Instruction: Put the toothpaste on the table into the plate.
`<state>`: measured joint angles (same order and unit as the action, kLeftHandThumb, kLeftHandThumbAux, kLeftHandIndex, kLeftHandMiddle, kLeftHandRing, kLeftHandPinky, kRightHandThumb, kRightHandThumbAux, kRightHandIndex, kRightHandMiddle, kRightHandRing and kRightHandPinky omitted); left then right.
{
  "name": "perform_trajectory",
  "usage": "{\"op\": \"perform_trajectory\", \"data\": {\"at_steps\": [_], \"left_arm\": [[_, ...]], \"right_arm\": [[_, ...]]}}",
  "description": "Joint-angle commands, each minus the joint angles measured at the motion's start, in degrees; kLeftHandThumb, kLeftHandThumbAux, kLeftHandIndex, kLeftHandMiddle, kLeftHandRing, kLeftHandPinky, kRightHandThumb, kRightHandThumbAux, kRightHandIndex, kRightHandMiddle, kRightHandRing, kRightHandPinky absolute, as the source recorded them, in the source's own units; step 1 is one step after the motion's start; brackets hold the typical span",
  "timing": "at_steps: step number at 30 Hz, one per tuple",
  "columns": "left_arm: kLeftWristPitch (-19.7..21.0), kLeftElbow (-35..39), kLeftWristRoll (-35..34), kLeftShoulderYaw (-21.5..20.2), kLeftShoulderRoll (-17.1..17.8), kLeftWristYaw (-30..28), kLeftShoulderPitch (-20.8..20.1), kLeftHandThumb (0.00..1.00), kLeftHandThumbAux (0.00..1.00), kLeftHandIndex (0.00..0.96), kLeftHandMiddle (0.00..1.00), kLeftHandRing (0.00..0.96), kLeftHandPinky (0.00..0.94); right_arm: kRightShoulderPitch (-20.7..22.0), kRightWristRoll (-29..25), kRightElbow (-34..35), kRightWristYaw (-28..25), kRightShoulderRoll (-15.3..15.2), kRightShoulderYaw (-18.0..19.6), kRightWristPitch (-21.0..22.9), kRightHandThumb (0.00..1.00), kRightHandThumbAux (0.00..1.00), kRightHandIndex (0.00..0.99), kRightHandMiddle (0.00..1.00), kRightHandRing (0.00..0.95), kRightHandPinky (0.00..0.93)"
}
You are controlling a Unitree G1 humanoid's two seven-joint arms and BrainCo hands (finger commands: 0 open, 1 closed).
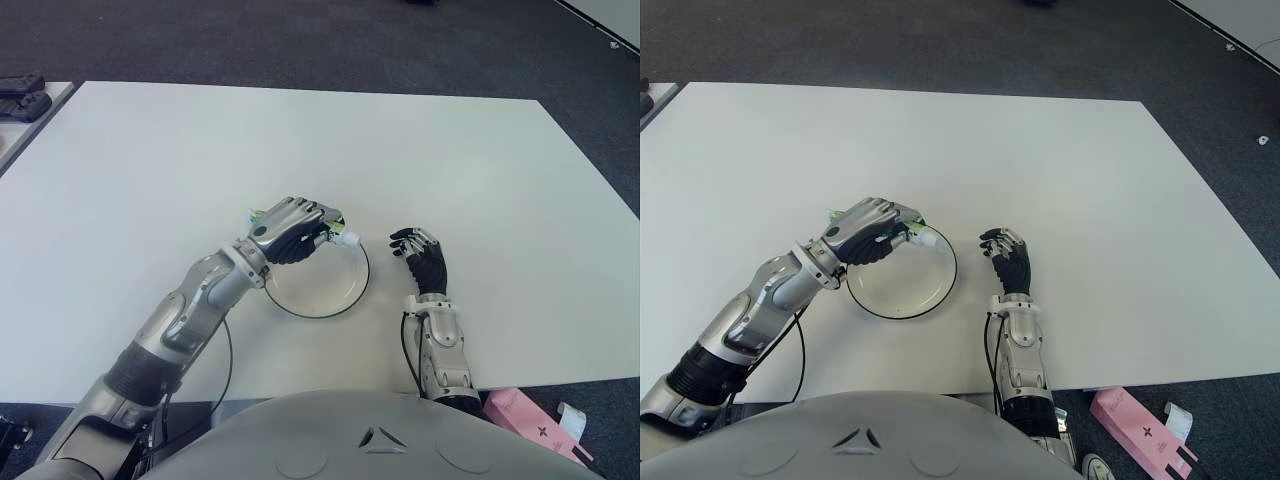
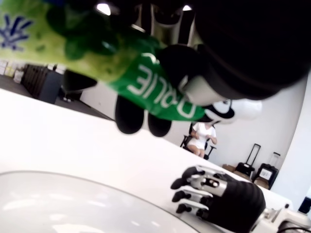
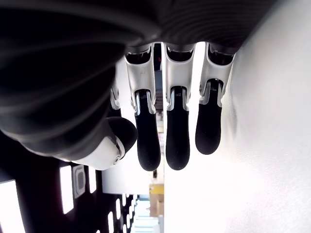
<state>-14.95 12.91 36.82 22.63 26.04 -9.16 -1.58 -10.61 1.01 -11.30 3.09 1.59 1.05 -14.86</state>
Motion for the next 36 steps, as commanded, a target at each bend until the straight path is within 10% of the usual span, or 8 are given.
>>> {"op": "perform_trajectory", "data": {"at_steps": [1, 36], "left_arm": [[-0.7, -2.9, 2.2, 2.3, -0.5, -1.9, -2.0, 0.852, 0.668, 0.399, 0.551, 0.878, 0.871], [-3.3, -17.6, 2.2, 6.3, -3.3, -2.2, -4.5, 0.851, 0.668, 0.400, 0.556, 0.865, 0.842]], "right_arm": [[-1.6, 0.1, -2.0, 0.2, 0.4, -0.1, 3.4, 0.710, 0.732, 0.428, 0.480, 0.479, 0.487], [-2.1, -0.5, -0.9, -0.8, 0.3, -0.1, 3.1, 0.709, 0.732, 0.429, 0.487, 0.481, 0.492]]}}
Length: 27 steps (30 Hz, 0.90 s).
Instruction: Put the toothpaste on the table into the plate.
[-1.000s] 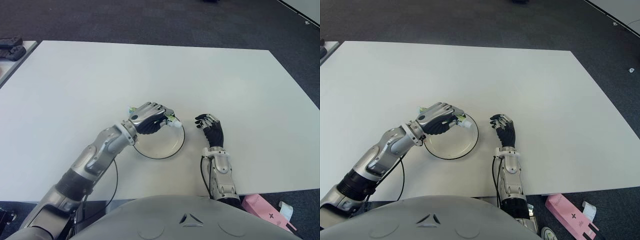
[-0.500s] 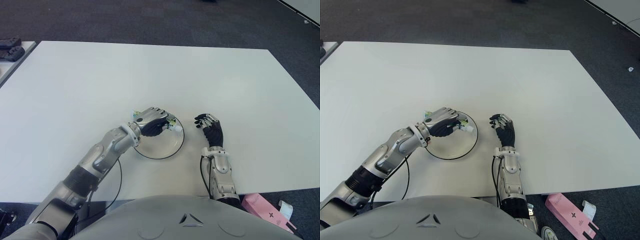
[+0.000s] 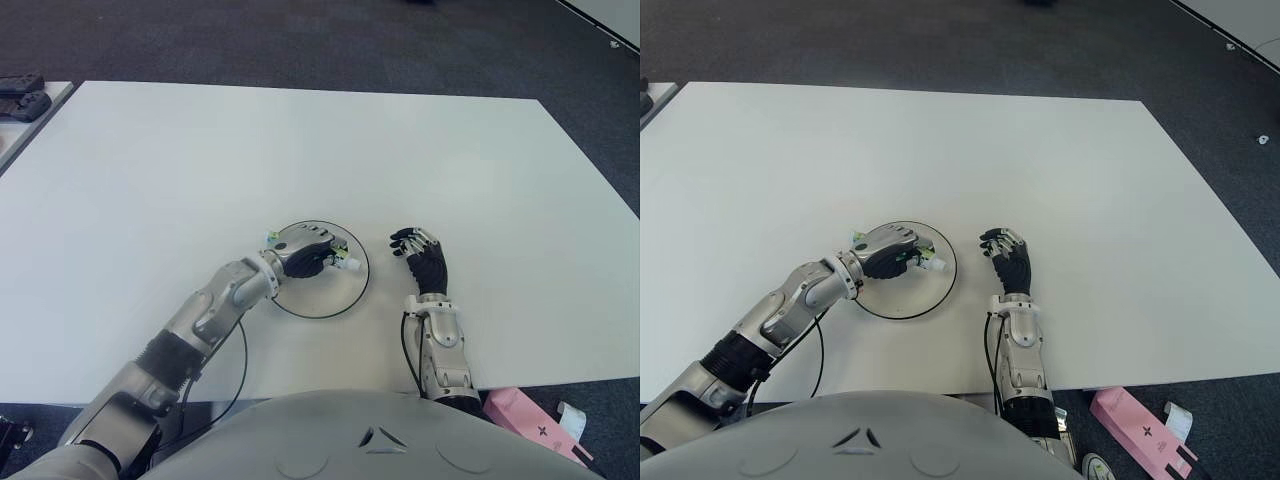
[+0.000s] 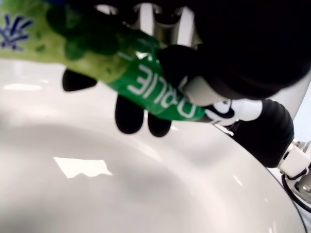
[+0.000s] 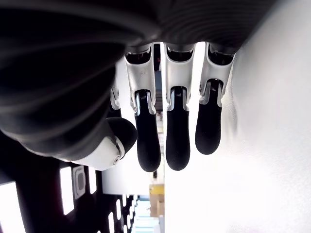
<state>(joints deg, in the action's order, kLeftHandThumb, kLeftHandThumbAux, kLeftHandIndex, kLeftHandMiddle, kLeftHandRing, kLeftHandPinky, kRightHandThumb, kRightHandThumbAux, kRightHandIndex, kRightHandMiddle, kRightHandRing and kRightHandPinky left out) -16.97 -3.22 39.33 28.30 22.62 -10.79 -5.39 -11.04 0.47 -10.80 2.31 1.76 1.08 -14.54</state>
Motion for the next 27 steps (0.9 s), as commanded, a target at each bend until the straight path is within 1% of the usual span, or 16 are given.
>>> {"op": "perform_trajectory", "data": {"at_steps": [1, 2, 3, 6, 7, 10, 13, 14, 16, 20, 22, 23, 24, 25, 26, 27], "left_arm": [[-1.6, -1.6, -0.3, 0.7, 0.2, -0.7, -0.8, 0.851, 0.666, 0.405, 0.565, 0.857, 0.826], [-1.8, -1.6, -0.4, 0.7, 0.3, -0.7, -0.9, 0.851, 0.664, 0.407, 0.570, 0.845, 0.807], [-1.5, -0.1, -0.9, 0.3, 0.5, -1.7, -0.7, 0.851, 0.664, 0.408, 0.571, 0.840, 0.800], [-0.6, 2.7, -2.5, -0.7, 0.8, -3.8, -0.2, 0.848, 0.662, 0.408, 0.564, 0.801, 0.734], [-0.4, 3.0, -2.8, -0.9, 0.8, -4.2, -0.1, 0.847, 0.662, 0.408, 0.554, 0.772, 0.699], [0.2, 3.8, -3.2, -1.3, 0.8, -5.0, 0.2, 0.844, 0.661, 0.408, 0.537, 0.716, 0.637], [-0.3, 4.3, -2.7, -1.5, 1.2, -4.4, 0.5, 0.840, 0.663, 0.401, 0.535, 0.687, 0.622], [-0.7, 4.3, -2.3, -1.5, 1.4, -3.9, 0.5, 0.739, 0.553, 0.397, 0.581, 0.680, 0.619], [-1.4, 4.3, -1.8, -1.6, 1.7, -3.3, 0.5, 0.640, 0.449, 0.366, 0.609, 0.666, 0.609], [-3.0, 4.1, -1.6, -1.8, 2.3, -2.4, 0.4, 0.453, 0.350, 0.240, 0.570, 0.607, 0.589], [-3.5, 3.9, -1.7, -1.8, 2.5, -2.3, 0.2, 0.345, 0.352, 0.162, 0.468, 0.543, 0.564], [-3.7, 3.9, -1.8, -1.9, 2.6, -2.3, 0.2, 0.322, 0.353, 0.146, 0.446, 0.530, 0.559], [-4.0, 4.0, -2.0, -2.0, 2.8, -2.4, 0.3, 0.280, 0.359, 0.111, 0.392, 0.489, 0.536], [-4.1, 4.0, -2.2, -2.2, 3.0, -2.5, 0.3, 0.234, 0.372, 0.071, 0.302, 0.413, 0.473], [-4.3, 4.2, -2.5, -2.4, 3.1, -2.7, 0.5, 0.218, 0.377, 0.056, 0.270, 0.385, 0.451], [-4.4, 4.3, -2.6, -2.5, 3.3, -2.7, 0.6, 0.182, 0.391, 0.036, 0.193, 0.319, 0.396]], "right_arm": [[-1.7, 0.2, -1.3, 0.1, 0.2, -0.2, 2.9, 0.709, 0.732, 0.429, 0.487, 0.482, 0.492], [-1.8, 0.2, -1.1, 0.1, 0.2, -0.3, 3.0, 0.709, 0.732, 0.429, 0.486, 0.482, 0.490], [-1.8, 0.3, -1.0, 0.2, 0.2, -0.3, 3.1, 0.709, 0.732, 0.429, 0.485, 0.482, 0.489], [-1.9, 0.8, -0.7, 0.4, 0.1, -0.5, 3.4, 0.709, 0.733, 0.429, 0.484, 0.480, 0.485], [-1.9, 0.9, -0.6, 0.4, 0.1, -0.5, 3.4, 0.709, 0.733, 0.429, 0.484, 0.479, 0.485], [-1.8, 1.1, -0.7, 0.4, 0.0, -0.5, 3.6, 0.709, 0.733, 0.429, 0.484, 0.478, 0.480], [-1.5, 1.2, -1.6, 0.4, -0.3, -0.3, 3.4, 0.708, 0.733, 0.429, 0.486, 0.479, 0.482], [-1.4, 1.2, -1.8, 0.4, -0.3, -0.3, 3.3, 0.708, 0.732, 0.429, 0.488, 0.483, 0.489], [-1.4, 1.2, -1.9, 0.5, -0.2, -0.3, 3.2, 0.708, 0.732, 0.429, 0.491, 0.487, 0.494], [-1.3, 0.9, -2.0, 0.5, 0.1, -0.1, 3.2, 0.708, 0.732, 0.429, 0.493, 0.491, 0.497], [-1.2, 0.8, -2.0, 0.5, 0.1, -0.1, 3.2, 0.709, 0.732, 0.428, 0.492, 0.491, 0.496], [-1.2, 0.7, -2.0, 0.5, 0.2, 0.0, 3.2, 0.709, 0.732, 0.428, 0.492, 0.491, 0.495], [-1.2, 0.6, -2.0, 0.5, 0.3, 0.1, 3.2, 0.709, 0.732, 0.428, 0.492, 0.490, 0.496], [-1.1, 0.4, -2.1, 0.5, 0.4, 0.1, 3.2, 0.709, 0.732, 0.428, 0.491, 0.490, 0.496], [-1.1, 0.3, -2.1, 0.4, 0.4, 0.2, 3.2, 0.709, 0.732, 0.428, 0.491, 0.490, 0.496], [-1.1, 0.2, -2.2, 0.4, 0.4, 0.3, 3.2, 0.709, 0.732, 0.428, 0.491, 0.491, 0.499]]}}
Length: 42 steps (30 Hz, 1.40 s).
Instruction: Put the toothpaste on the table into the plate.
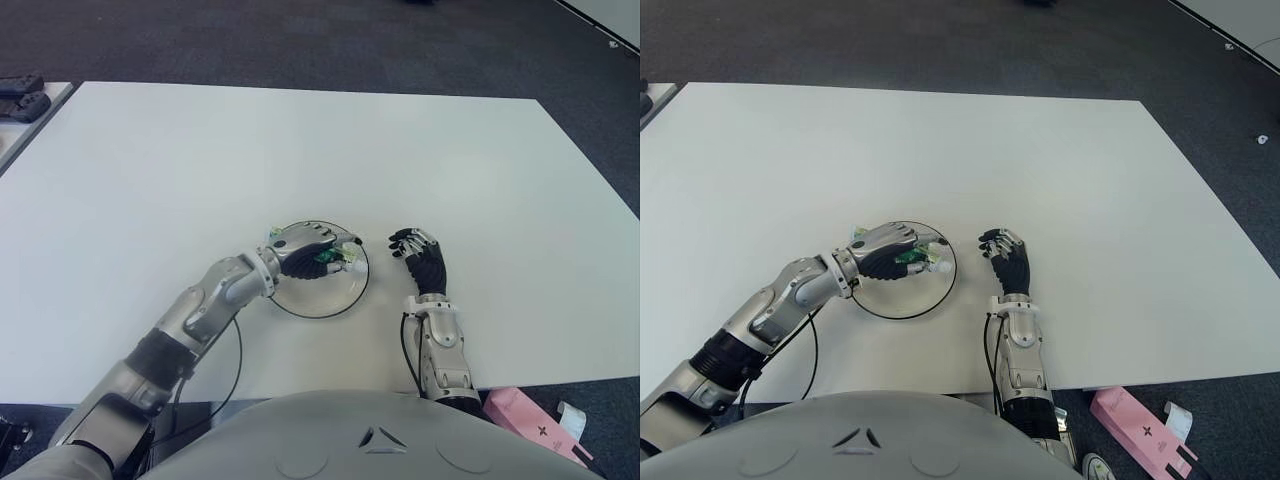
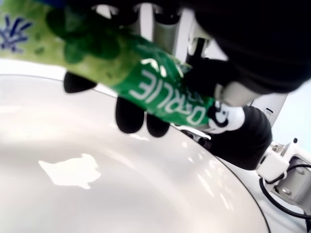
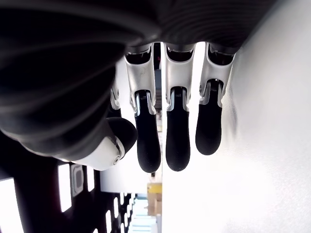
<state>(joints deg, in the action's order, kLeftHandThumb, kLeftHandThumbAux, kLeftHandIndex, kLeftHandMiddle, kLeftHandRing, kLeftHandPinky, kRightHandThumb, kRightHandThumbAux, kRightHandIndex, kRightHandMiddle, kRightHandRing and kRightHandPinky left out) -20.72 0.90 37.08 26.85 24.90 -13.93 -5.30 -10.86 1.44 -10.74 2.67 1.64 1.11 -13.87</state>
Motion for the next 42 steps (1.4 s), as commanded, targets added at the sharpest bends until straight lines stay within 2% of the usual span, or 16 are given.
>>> {"op": "perform_trajectory", "data": {"at_steps": [1, 5, 8, 11, 21, 34, 42], "left_arm": [[-0.8, 0.2, -0.4, -1.2, 1.0, 0.4, 0.5, 0.159, 0.400, 0.023, 0.144, 0.277, 0.361], [-0.8, 1.3, -0.6, -1.9, 1.3, 0.0, 1.2, 0.102, 0.423, 0.004, 0.038, 0.153, 0.252], [-0.5, 1.9, -0.9, -2.2, 1.3, -0.4, 1.6, 0.071, 0.440, 0.001, 0.012, 0.069, 0.165], [-0.4, 3.4, -2.2, -2.7, 2.2, -1.8, 2.3, 0.061, 0.449, 0.000, 0.003, 0.023, 0.116], [-0.7, 4.5, -3.3, -3.5, 2.7, -2.7, 2.4, 0.071, 0.451, 0.000, 0.000, 0.000, 0.067], [-0.6, 5.2, -3.0, -3.9, 3.1, -2.7, 2.6, 0.074, 0.418, 0.000, 0.000, 0.000, 0.055], [-0.5, 6.0, -3.4, -4.3, 3.5, -3.1, 2.9, 0.090, 0.408, 0.000, 0.000, 0.000, 0.063]], "right_arm": [[-1.2, -0.8, -2.2, 0.0, 0.6, 0.2, 2.6, 0.709, 0.732, 0.428, 0.492, 0.491, 0.500], [-1.2, -0.8, -2.3, 0.1, 0.6, 0.3, 2.8, 0.709, 0.732, 0.428, 0.492, 0.491, 0.496], [-1.1, -0.7, -2.2, 0.2, 0.5, 0.2, 3.1, 0.709, 0.732, 0.428, 0.491, 0.486, 0.486], [-1.1, -0.5, -1.9, 0.4, 0.6, 0.2, 3.5, 0.709, 0.732, 0.429, 0.487, 0.478, 0.479], [-1.1, -0.5, -1.9, 0.5, 0.5, 0.0, 3.5, 0.709, 0.732, 0.428, 0.476, 0.467, 0.470], [-1.0, -0.7, -2.6, 0.1, 0.4, 0.0, 2.3, 0.709, 0.732, 0.429, 0.492, 0.490, 0.501], [-0.9, -1.2, -2.8, -0.2, 0.5, 0.2, 1.9, 0.710, 0.732, 0.429, 0.491, 0.486, 0.484]]}}
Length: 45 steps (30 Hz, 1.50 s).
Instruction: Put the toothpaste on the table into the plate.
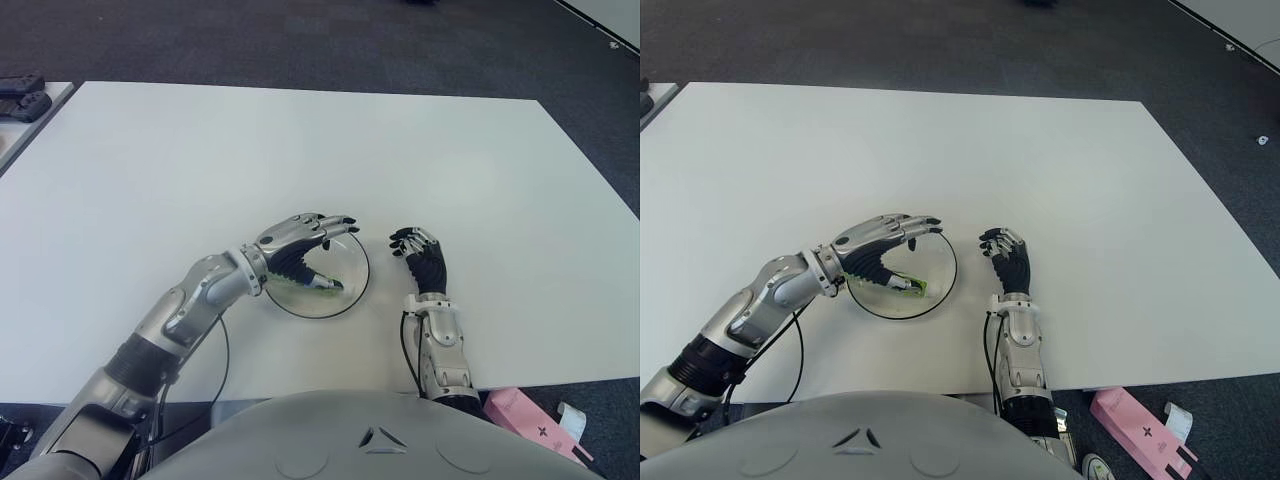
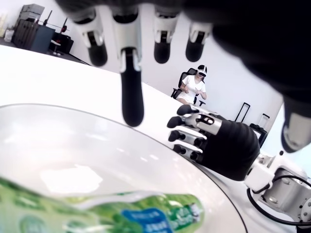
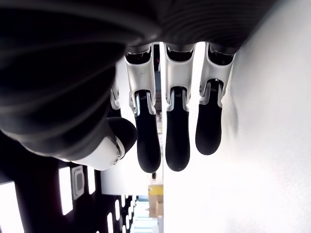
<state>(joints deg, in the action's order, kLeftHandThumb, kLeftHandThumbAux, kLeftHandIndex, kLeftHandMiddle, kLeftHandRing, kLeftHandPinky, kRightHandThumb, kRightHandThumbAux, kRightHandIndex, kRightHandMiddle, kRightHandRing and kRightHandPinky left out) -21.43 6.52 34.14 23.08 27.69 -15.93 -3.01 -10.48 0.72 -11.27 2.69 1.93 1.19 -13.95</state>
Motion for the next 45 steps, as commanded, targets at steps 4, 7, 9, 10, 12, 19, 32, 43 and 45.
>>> {"op": "perform_trajectory", "data": {"at_steps": [4, 7, 9, 10, 12, 19, 32, 43, 45], "left_arm": [[0.6, 0.8, -0.4, -0.7, 0.7, -1.2, 0.9, 0.096, 0.397, 0.000, 0.000, 0.000, 0.084], [0.9, 1.2, -0.4, -0.7, 0.7, -1.3, 1.1, 0.096, 0.393, 0.000, 0.000, 0.000, 0.088], [1.2, 1.4, -0.4, -0.7, 0.7, -1.4, 1.2, 0.095, 0.391, 0.000, 0.000, 0.000, 0.088], [1.3, 1.5, -0.4, -0.7, 0.7, -1.5, 1.3, 0.095, 0.390, 0.000, 0.000, 0.000, 0.088], [1.7, 1.8, -0.5, -0.8, 0.8, -1.7, 1.5, 0.095, 0.391, 0.000, 0.000, 0.000, 0.088], [2.6, 2.7, -1.0, -1.0, 0.7, -2.0, 2.0, 0.098, 0.406, 0.000, 0.000, 0.000, 0.059], [2.9, 2.9, -1.3, -2.3, -0.5, 0.5, 3.3, 0.108, 0.431, 0.000, 0.000, 0.000, 0.096], [3.2, -0.6, -6.5, -9.6, -12.8, 17.4, 9.6, 0.047, 0.698, 0.084, 0.165, 0.157, 0.238], [3.4, -1.0, -11.8, -11.2, -16.1, 18.5, 10.4, 0.026, 0.757, 0.137, 0.220, 0.203, 0.266]], "right_arm": [[-1.4, -0.4, -2.2, -0.1, 0.3, 0.1, 2.1, 0.710, 0.732, 0.429, 0.484, 0.478, 0.476], [-1.4, -0.4, -2.2, -0.1, 0.3, 0.1, 2.1, 0.710, 0.732, 0.428, 0.481, 0.474, 0.473], [-1.5, -0.4, -2.3, -0.1, 0.3, 0.2, 2.1, 0.710, 0.732, 0.428, 0.480, 0.473, 0.475], [-1.5, -0.4, -2.2, 0.0, 0.3, 0.2, 2.2, 0.710, 0.732, 0.428, 0.480, 0.472, 0.478], [-1.6, -0.4, -2.1, 0.0, 0.3, 0.1, 2.3, 0.709, 0.732, 0.429, 0.483, 0.473, 0.477], [-1.8, -0.4, -1.8, 0.0, 0.3, 0.1, 2.4, 0.709, 0.732, 0.429, 0.480, 0.471, 0.472], [-2.1, 0.5, -0.7, 0.5, 0.2, -0.3, 3.6, 0.709, 0.732, 0.428, 0.468, 0.459, 0.461], [-2.0, 0.8, -1.1, 0.3, 0.0, -0.4, 3.2, 0.708, 0.733, 0.429, 0.482, 0.476, 0.486], [-1.9, 0.7, -1.2, 0.2, 0.1, -0.3, 3.2, 0.708, 0.733, 0.428, 0.484, 0.478, 0.487]]}}
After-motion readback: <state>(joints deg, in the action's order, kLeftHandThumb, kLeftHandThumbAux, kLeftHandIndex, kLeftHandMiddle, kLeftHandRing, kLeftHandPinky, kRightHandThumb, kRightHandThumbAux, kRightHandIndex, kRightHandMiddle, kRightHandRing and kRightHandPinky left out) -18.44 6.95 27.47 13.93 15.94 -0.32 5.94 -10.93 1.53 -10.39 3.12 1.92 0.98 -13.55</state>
